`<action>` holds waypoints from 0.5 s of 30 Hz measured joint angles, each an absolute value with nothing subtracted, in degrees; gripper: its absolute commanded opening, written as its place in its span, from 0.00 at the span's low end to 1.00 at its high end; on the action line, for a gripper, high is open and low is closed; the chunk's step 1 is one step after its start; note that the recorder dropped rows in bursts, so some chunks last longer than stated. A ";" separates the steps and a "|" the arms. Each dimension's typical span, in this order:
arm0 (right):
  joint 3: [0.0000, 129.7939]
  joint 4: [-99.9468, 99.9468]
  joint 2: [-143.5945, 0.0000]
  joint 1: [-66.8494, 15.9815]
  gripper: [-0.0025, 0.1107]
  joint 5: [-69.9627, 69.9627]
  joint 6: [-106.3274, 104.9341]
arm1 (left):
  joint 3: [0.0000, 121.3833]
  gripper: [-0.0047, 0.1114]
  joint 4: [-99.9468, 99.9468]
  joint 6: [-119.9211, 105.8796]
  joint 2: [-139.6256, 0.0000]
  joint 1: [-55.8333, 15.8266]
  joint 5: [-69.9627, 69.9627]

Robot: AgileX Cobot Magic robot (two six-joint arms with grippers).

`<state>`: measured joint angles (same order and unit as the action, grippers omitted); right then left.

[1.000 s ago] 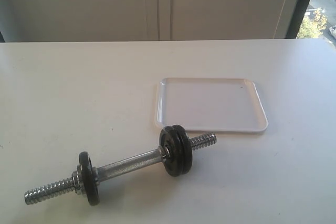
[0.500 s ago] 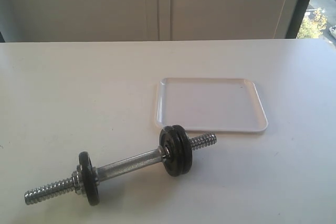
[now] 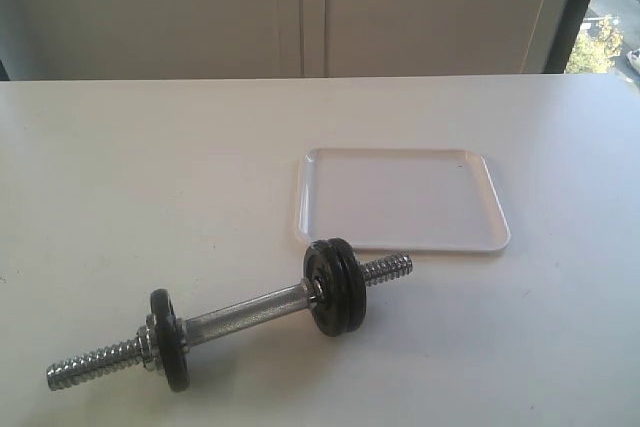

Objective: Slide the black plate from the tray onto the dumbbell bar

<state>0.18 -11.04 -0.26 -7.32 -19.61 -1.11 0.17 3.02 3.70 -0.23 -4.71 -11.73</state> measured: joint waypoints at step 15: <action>0.18 -3.86 -0.26 -7.32 0.02 -19.61 -0.76 | 0.17 0.04 3.02 3.70 -0.23 -4.71 -11.73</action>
